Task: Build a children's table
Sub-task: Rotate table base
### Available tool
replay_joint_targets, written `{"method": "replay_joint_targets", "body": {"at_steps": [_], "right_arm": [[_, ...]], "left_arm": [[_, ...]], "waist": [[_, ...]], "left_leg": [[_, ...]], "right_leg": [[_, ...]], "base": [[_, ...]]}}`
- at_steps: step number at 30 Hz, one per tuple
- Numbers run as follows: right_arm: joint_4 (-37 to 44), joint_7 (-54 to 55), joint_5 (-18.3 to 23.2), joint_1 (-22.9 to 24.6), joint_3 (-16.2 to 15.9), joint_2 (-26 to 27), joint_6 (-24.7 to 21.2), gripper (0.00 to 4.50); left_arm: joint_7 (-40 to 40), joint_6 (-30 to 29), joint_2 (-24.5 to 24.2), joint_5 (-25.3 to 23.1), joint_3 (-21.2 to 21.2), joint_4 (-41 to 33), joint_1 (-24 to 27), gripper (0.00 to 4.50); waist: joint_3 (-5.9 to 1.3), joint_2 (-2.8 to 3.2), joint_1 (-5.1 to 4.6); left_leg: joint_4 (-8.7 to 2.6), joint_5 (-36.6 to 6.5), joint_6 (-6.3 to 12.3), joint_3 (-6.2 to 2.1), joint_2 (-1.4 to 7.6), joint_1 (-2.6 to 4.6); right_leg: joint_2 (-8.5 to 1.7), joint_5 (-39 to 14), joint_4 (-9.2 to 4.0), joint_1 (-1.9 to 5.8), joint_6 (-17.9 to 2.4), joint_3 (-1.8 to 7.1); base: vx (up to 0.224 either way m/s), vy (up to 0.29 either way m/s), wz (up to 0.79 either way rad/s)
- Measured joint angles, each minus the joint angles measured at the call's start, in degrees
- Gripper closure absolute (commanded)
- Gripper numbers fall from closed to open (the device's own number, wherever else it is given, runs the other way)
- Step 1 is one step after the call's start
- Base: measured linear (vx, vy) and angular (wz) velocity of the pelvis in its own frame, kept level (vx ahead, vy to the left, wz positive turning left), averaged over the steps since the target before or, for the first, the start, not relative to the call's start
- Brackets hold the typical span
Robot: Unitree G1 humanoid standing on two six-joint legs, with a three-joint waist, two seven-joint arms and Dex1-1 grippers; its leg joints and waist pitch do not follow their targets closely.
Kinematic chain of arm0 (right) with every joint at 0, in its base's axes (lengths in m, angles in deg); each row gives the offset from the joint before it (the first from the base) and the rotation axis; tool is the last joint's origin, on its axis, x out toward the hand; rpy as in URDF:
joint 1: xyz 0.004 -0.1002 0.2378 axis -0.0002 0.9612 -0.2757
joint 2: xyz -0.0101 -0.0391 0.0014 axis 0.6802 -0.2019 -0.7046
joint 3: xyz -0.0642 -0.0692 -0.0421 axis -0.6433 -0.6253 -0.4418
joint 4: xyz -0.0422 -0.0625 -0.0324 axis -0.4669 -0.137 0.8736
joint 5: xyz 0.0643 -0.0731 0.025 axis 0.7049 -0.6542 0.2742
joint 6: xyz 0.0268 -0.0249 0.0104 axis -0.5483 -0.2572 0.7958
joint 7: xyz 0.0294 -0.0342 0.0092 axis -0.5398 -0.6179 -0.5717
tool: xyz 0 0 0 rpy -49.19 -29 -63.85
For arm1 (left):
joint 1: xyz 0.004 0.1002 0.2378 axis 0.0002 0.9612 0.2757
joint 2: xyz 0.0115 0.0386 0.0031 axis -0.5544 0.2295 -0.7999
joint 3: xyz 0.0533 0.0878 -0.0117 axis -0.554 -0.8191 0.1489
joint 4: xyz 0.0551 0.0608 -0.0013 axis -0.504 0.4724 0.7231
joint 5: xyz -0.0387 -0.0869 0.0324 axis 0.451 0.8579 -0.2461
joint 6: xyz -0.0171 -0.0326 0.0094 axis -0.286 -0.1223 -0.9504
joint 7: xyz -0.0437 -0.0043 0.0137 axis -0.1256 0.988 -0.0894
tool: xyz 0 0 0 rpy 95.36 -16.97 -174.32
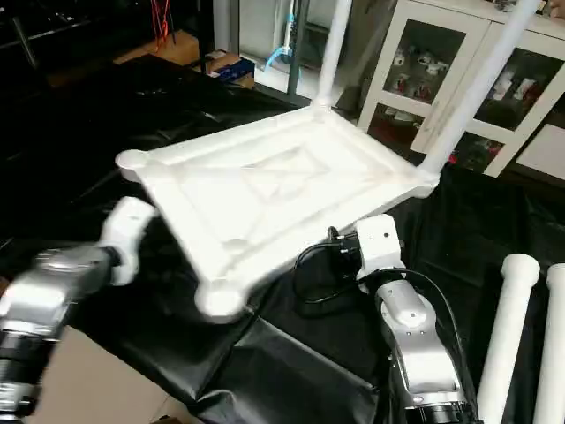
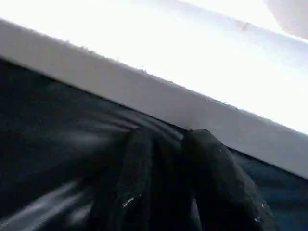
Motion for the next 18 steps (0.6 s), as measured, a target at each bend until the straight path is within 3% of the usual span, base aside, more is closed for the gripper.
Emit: {"method": "replay_joint_targets", "body": {"at_steps": [6,10,13,15,18], "right_arm": [[0.2,0.9,-0.3,0.2,1.0,0.1,0.0,0.88],[1.7,1.3,-0.3,0.5,2.5,0.1,-0.1,0.88],[6.2,1.5,0.5,0.5,3.3,-0.6,-1.9,0.88],[9.5,1.3,1.3,0.1,4.9,-2.0,-4.4,0.88],[13.2,1.3,1.7,-1.0,7.1,-4.0,-9.9,0.70]], "left_arm": [[-1.7,-1.2,0.2,0.0,-4.9,-3.0,0.0,3.16],[-3.6,-2.8,-3.2,1.0,-4.7,-7.0,0.6,3.16],[-8.8,-4.1,-10.1,4.8,-0.4,-15.2,4.3,3.16],[-12.7,-5.5,-13.5,8.6,4.0,-20.1,6.0,3.16],[-17.1,-6.4,-16.5,13.7,9.5,-24.7,6.9,3.16]], "waist": [[-0.02,0.50,-1.09],[0.00,1.47,-1.96],[0.14,2.28,-3.32],[0.17,2.74,-3.51],[0.16,2.87,-3.50]], "left_leg": [[-0.02,0.0,0.00,-0.01,0.01,0.00],[-0.04,0.0,0.00,-0.03,0.05,-0.03],[-0.06,0.0,-0.01,-0.08,0.12,-0.01],[-0.07,0.0,-0.01,-0.05,0.11,0.02],[-0.08,0.0,-0.01,-0.04,0.11,0.06]], "right_leg": [[0.03,0.0,0.00,-0.03,0.0,-0.01],[0.09,0.1,0.03,-0.12,-0.1,-0.02],[0.16,0.1,0.05,-0.21,-0.1,-0.07],[0.13,0.1,0.05,-0.22,-0.1,-0.07],[0.13,0.0,0.05,-0.18,-0.1,-0.08]], "base": [[0.000,0.000,0.00],[0.000,0.000,0.00],[0.000,0.000,0.00],[0.000,0.000,0.00],[0.000,0.000,0.00]]}}
